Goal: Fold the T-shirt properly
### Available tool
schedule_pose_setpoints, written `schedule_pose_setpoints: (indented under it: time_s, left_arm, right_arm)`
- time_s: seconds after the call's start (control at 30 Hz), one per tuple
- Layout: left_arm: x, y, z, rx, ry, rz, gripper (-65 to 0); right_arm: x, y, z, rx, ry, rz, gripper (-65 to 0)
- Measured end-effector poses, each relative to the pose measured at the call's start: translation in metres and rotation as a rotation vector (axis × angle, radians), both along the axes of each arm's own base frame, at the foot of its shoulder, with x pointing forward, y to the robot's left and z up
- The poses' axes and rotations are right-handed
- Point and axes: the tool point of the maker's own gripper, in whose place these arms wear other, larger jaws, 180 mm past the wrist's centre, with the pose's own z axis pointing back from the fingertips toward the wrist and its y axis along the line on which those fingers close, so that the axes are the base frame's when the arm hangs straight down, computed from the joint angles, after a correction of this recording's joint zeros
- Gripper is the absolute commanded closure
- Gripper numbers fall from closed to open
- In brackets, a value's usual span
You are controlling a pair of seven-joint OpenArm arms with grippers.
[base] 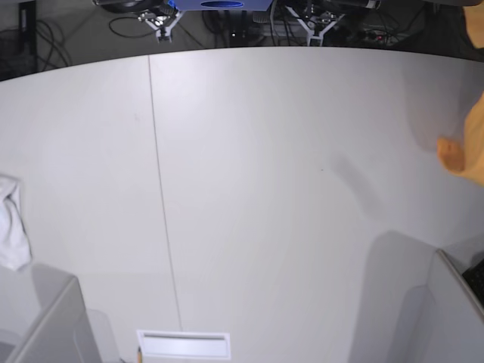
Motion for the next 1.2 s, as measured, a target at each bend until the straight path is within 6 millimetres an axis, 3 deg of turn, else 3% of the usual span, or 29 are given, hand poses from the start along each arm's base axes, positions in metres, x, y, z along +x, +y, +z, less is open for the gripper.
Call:
schedule_pose_setpoints:
  time_s: [0.97, 1.2]
  left_arm:
    - [0.0, 0.0, 0.0, 0.0, 0.0, 0.0, 0.0]
    - [0.0, 0.0, 0.0, 0.0, 0.0, 0.0, 0.0]
  right_arm:
    - [0.0, 0.004, 0.0, 0.005, 0.0, -0.001, 0.0]
    - [0.012, 0.034, 0.0, 0.051, -0.018, -0.001, 0.0]
